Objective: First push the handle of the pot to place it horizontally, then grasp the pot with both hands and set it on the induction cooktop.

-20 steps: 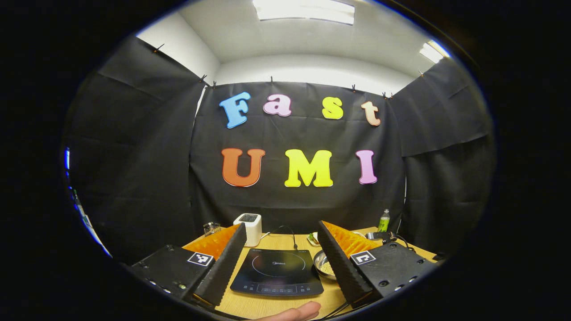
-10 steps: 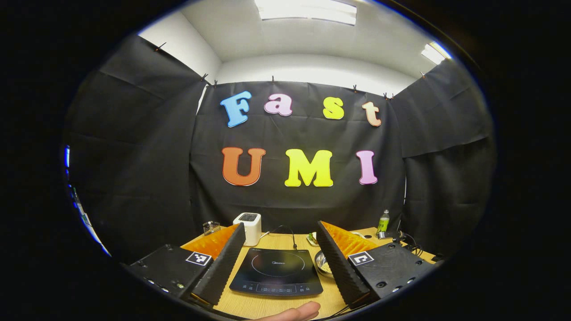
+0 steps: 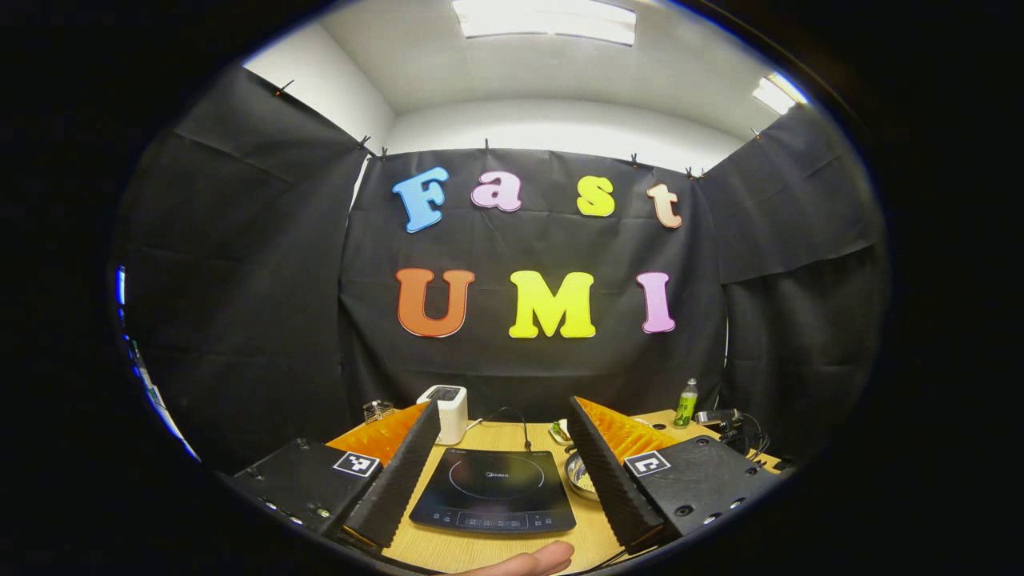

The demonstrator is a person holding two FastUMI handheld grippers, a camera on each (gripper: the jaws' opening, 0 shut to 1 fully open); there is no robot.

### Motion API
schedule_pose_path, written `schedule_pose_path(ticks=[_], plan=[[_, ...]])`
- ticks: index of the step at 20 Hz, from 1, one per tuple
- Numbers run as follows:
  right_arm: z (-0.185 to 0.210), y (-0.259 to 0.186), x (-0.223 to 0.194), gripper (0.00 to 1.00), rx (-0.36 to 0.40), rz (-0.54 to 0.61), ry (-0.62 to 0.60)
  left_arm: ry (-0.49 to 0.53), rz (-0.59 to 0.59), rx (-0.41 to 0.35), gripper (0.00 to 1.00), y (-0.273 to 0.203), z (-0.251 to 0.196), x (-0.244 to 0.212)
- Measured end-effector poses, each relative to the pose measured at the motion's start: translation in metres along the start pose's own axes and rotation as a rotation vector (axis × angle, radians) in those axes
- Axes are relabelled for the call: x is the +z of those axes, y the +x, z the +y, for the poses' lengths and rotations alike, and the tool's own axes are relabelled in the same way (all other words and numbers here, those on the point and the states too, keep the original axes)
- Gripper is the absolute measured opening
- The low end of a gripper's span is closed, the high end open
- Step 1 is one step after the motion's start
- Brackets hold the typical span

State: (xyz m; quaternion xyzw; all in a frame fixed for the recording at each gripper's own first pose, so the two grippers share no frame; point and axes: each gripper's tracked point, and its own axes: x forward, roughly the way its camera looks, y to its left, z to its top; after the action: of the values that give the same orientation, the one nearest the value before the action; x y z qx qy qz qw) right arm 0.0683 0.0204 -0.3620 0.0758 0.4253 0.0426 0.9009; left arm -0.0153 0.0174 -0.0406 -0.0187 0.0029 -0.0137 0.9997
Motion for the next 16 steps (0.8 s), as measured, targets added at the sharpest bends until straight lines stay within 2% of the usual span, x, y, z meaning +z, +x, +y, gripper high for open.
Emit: schedule_pose_path(ticks=[6, 11, 12, 13, 16], plan=[[-0.043, 0.006, 0.020, 0.04, -0.047, -0.022, 0.065, 0.015, 0.019, -0.015, 0.95, 0.009, -0.013, -0.009], [-0.073, 0.011, 0.034, 0.04, -0.098, -0.054, 0.047, 0.007, 0.033, -0.027, 0.95, 0.022, -0.022, -0.021], [-0.079, 0.013, 0.038, 0.00, -0.109, -0.061, 0.040, 0.008, 0.043, -0.029, 0.95, 0.024, -0.023, -0.026], [-0.085, 0.017, 0.042, 0.04, -0.114, -0.066, 0.039, 0.012, 0.049, -0.030, 0.95, 0.026, -0.024, -0.029], [-0.098, 0.022, 0.052, 0.04, -0.115, -0.075, 0.043, 0.012, 0.061, -0.028, 0.95, 0.031, -0.025, -0.036]])
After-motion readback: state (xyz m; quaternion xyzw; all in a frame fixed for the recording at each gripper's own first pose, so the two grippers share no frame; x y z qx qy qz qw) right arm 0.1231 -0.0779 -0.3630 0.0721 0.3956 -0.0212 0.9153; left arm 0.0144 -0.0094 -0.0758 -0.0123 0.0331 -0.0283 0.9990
